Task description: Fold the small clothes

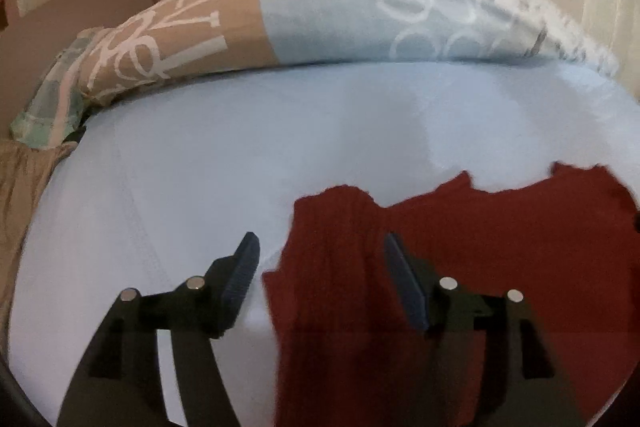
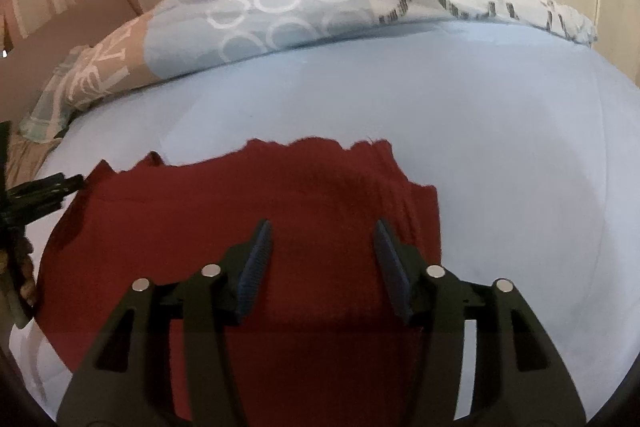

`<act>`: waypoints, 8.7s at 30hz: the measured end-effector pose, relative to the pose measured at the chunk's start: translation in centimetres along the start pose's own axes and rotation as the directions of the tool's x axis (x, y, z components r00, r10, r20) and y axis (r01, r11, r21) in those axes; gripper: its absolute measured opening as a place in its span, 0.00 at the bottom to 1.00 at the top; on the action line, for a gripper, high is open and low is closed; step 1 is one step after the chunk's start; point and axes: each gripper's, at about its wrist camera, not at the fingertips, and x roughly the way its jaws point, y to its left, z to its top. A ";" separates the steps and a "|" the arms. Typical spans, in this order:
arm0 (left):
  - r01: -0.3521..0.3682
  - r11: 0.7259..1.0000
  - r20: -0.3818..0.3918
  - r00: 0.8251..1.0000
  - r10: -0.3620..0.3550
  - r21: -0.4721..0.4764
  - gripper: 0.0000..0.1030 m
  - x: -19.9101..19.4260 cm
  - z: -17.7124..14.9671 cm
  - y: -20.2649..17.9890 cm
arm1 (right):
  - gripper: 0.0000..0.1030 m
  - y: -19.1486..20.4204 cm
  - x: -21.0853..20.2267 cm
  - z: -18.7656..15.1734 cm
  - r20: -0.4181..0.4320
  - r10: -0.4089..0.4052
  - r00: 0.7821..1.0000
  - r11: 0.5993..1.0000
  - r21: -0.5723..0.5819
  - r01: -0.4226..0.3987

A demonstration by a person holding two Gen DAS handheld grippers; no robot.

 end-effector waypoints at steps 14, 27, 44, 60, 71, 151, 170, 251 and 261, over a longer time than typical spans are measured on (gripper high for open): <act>-0.156 0.988 -0.073 0.985 0.155 -0.006 0.55 1.2 -6.2 2.9 | 0.52 -1.5 1.5 -2.6 -0.047 -0.072 0.996 0.997 -0.021 0.071; -0.106 0.994 -0.013 0.994 0.107 0.020 0.59 -6.7 -10.0 -2.2 | 0.61 4.9 -4.6 -6.3 0.000 -0.019 1.000 0.996 -0.086 0.019; -0.062 0.997 -0.108 0.992 0.057 -0.045 0.95 -6.0 -14.3 -1.5 | 0.70 2.7 -3.5 -10.5 -0.127 -0.084 0.988 0.996 -0.047 0.079; 0.049 0.997 -0.146 0.988 -0.041 0.054 0.94 -9.7 -13.8 -6.2 | 0.94 -1.7 -9.5 -9.8 -0.036 0.062 0.997 0.974 0.222 -0.053; 0.077 0.997 -0.170 0.983 -0.072 0.027 0.94 -8.9 -13.3 -8.3 | 0.70 -4.6 -7.4 -11.2 -0.186 0.088 0.979 0.926 0.378 -0.011; -0.009 1.000 -0.134 0.991 0.010 0.007 0.94 -6.6 -11.5 -7.8 | 0.24 -0.3 -2.3 -6.7 -0.189 -0.026 0.982 0.989 0.140 0.053; -0.038 0.999 -0.183 0.983 0.033 -0.024 0.94 -5.4 -11.2 -7.7 | 0.20 5.1 -6.3 -4.7 0.001 -0.111 0.994 0.992 -0.059 0.111; 0.174 0.982 -0.057 0.984 -0.171 0.068 0.94 -13.6 -8.6 -1.8 | 0.73 13.8 -6.6 -3.4 -0.180 0.231 0.956 0.973 0.059 -0.224; 0.251 0.968 -0.233 0.942 -0.241 0.013 0.70 -8.8 -9.6 -2.4 | 0.73 14.8 -4.3 -2.5 -0.197 0.284 0.938 0.958 0.017 -0.286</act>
